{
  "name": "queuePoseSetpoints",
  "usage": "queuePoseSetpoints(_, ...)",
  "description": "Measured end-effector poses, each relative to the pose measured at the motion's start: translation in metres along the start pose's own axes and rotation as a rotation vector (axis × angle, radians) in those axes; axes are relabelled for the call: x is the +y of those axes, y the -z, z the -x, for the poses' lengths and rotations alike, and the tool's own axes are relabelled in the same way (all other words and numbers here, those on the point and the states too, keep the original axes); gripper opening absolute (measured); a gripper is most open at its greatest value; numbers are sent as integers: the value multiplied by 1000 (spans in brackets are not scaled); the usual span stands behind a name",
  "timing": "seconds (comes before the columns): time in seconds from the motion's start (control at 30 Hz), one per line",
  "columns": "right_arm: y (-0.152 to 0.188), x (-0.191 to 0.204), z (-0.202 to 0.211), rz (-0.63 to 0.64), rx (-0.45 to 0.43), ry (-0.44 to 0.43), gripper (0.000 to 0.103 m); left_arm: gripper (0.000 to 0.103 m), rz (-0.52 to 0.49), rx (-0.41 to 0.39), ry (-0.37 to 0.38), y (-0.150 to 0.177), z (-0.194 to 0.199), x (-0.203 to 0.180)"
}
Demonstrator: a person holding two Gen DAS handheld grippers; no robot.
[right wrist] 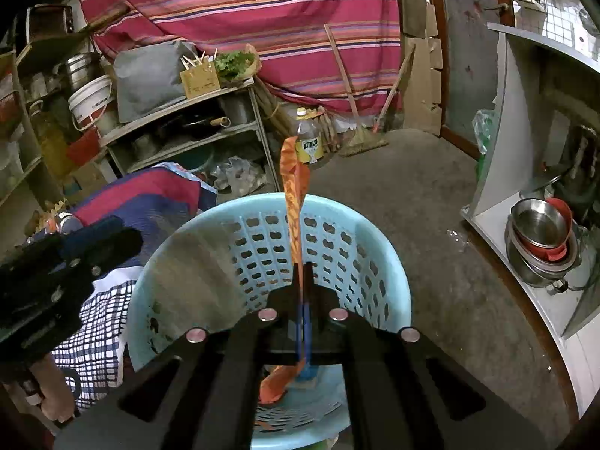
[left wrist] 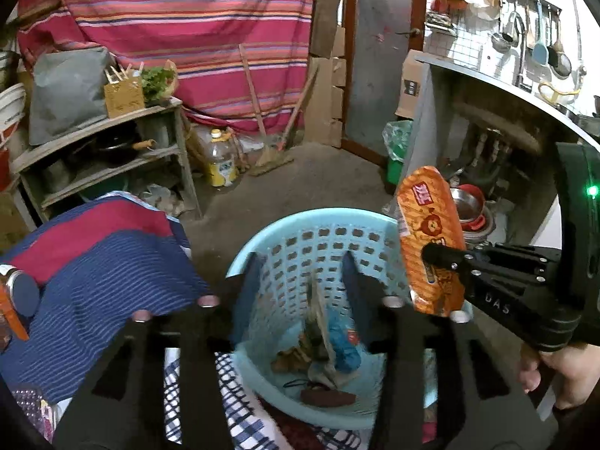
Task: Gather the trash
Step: 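Carry the printed snack bag and orange wrapper over the basket with both tools, then open both tools to drop the snack bag and orange wrapper into the basket, then move both tools back over the table toward the red foil wrapper and zip bag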
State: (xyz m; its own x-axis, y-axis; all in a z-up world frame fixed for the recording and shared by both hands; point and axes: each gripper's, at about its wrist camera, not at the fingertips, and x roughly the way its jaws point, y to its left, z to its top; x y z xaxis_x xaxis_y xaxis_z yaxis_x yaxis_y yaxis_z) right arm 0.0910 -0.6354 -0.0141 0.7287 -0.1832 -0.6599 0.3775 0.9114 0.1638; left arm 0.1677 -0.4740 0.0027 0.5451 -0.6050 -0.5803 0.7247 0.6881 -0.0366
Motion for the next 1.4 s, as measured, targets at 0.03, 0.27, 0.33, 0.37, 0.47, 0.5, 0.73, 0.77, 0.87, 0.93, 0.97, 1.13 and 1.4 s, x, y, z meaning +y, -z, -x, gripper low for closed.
queuePoseSetpoints(0.03,1,0,0,0,1,0,0,53,4,-4,-17,0,2,2)
queuePoseSetpoints(0.27,4,15,-10,11,12,-3,0,79,13,-50,-148,6,30,29)
queuePoseSetpoints(0.33,3,20,-14,15,18,-6,1,84,20,-69,-187,8,45,40)
queuePoseSetpoints(0.37,2,24,-16,18,20,1,1,85,25,-74,-198,8,50,45)
queuePoseSetpoints(0.47,3,32,-23,20,33,22,1,89,44,-90,-244,14,72,64)
queuePoseSetpoints(0.5,4,33,-26,14,41,26,1,89,45,-94,-260,17,80,70)
queuePoseSetpoints(0.73,13,35,-47,-15,100,57,2,94,72,-113,-391,34,126,122)
queuePoseSetpoints(0.77,15,37,-49,-13,110,72,2,94,83,-114,-403,35,130,129)
queuePoseSetpoints(0.87,18,42,-54,9,122,110,2,95,123,-115,-453,41,147,157)
queuePoseSetpoints(0.93,22,44,-59,6,144,124,2,95,146,-114,-486,45,156,173)
queuePoseSetpoints(0.97,22,44,-61,1,152,126,5,95,161,-114,-497,45,160,181)
queuePoseSetpoints(1.13,16,49,-53,18,111,185,63,96,211,-111,-552,56,188,215)
queuePoseSetpoints(1.4,-4,79,-28,52,55,227,83,97,266,-107,-635,77,224,260)
